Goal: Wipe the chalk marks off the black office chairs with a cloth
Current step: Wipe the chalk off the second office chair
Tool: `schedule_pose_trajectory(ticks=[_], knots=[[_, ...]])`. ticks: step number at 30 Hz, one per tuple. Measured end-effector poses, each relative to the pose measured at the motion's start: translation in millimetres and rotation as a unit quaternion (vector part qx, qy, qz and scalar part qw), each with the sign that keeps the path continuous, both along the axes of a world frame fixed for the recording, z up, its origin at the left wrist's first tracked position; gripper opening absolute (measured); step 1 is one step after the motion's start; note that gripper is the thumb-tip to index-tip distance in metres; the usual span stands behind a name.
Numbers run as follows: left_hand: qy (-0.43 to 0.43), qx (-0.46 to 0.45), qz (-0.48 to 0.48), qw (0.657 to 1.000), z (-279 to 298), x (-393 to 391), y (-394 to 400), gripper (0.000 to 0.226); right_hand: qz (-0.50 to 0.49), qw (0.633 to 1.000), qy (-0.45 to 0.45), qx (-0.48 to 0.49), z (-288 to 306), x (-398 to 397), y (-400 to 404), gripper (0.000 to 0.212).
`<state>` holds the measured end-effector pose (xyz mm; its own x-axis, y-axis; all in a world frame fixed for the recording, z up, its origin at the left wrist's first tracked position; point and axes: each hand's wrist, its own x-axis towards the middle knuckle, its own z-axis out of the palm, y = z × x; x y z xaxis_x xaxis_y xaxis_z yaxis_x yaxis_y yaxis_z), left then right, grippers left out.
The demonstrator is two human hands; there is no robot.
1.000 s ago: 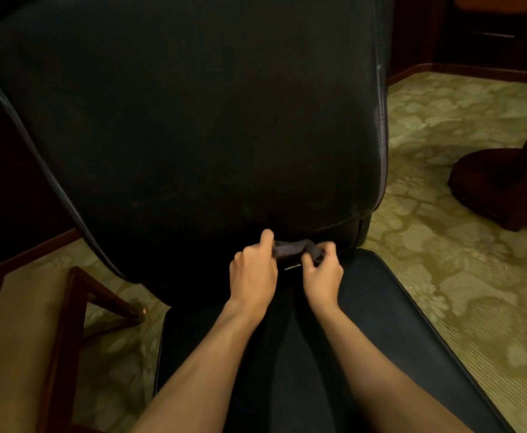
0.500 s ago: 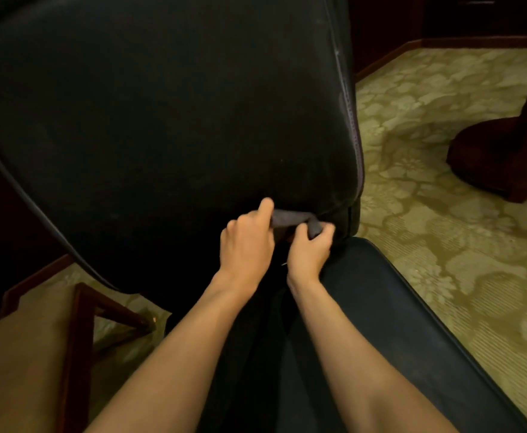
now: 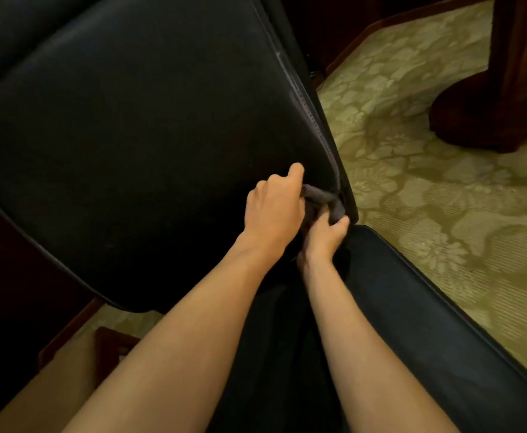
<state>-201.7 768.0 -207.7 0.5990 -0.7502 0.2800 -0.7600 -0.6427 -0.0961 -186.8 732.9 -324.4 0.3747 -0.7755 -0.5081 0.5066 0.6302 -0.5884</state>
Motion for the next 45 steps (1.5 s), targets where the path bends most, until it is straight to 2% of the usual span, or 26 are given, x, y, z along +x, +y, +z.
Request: schedule_pose_trajectory(ticks=[2, 4, 6, 8, 10, 14, 18, 21, 25, 28, 33, 37, 40, 45], knots=[[0.001, 0.022, 0.052, 0.998, 2.2, 4.4, 20.0, 0.015, 0.048, 0.998, 0.025, -0.04, -4.0, 7.2, 23.1, 0.019], [0.018, 0.031, 0.094, 0.995, 2.3, 10.2, 44.4, 0.012, 0.121, 0.992, 0.006, -0.036, -7.3, 9.9, 37.0, 0.027], [0.037, 0.028, 0.109, 0.993, 3.2, 10.0, 57.3, 0.011, 0.154, 0.988, -0.023, -0.012, -8.8, 7.0, 32.8, 0.022], [0.038, -0.006, 0.091, 0.995, 1.6, 5.9, 47.0, 0.012, 0.112, 0.993, -0.03, -0.009, -5.9, -2.0, 11.5, 0.012], [0.031, -0.043, 0.061, 0.997, -0.1, -2.0, 20.2, 0.013, 0.048, 0.999, -0.025, -0.002, 4.4, -14.7, -14.3, 0.015], [0.035, -0.079, 0.034, 0.996, 0.2, -11.9, -23.3, 0.013, 0.022, 0.997, -0.05, 0.046, 15.3, -29.1, -30.7, 0.01], [0.032, -0.074, 0.068, 0.994, 4.2, -3.7, -5.9, 0.015, 0.029, 0.999, 0.011, -0.038, 15.5, -19.9, -10.2, 0.012], [0.038, -0.078, 0.136, 0.987, -2.5, 6.1, 34.7, 0.015, 0.124, 0.99, 0.036, -0.06, 2.3, -4.8, 20.2, 0.026], [0.048, -0.065, 0.204, 0.976, -25.4, 9.3, 107.6, 0.008, 0.285, 0.956, -0.042, 0.057, -13.6, 7.1, 51.1, 0.034], [0.048, -0.11, 0.256, 0.959, -41.3, 6.8, 151.1, 0.012, 0.333, 0.937, -0.056, 0.092, -12.4, 12.2, 72.2, 0.039], [0.038, -0.188, 0.332, 0.923, -28.7, 14.1, 215.0, 0.018, 0.419, 0.902, -0.054, 0.084, 3.3, 22.7, 138.4, 0.045], [0.053, -0.291, 0.324, 0.899, -29.8, 9.5, 247.5, 0.014, 0.424, 0.905, -0.02, -0.016, 16.8, 22.4, 164.6, 0.022], [0.113, -0.42, 0.323, 0.841, -39.4, -5.2, 262.9, 0.014, 0.41, 0.898, 0.011, -0.16, 38.2, 8.4, 171.0, 0.01], [0.07, -0.588, 0.275, 0.758, -13.4, -18.2, 282.8, 0.016, 0.336, 0.804, -0.028, -0.489, 96.2, -7.5, 180.5, 0.006]])
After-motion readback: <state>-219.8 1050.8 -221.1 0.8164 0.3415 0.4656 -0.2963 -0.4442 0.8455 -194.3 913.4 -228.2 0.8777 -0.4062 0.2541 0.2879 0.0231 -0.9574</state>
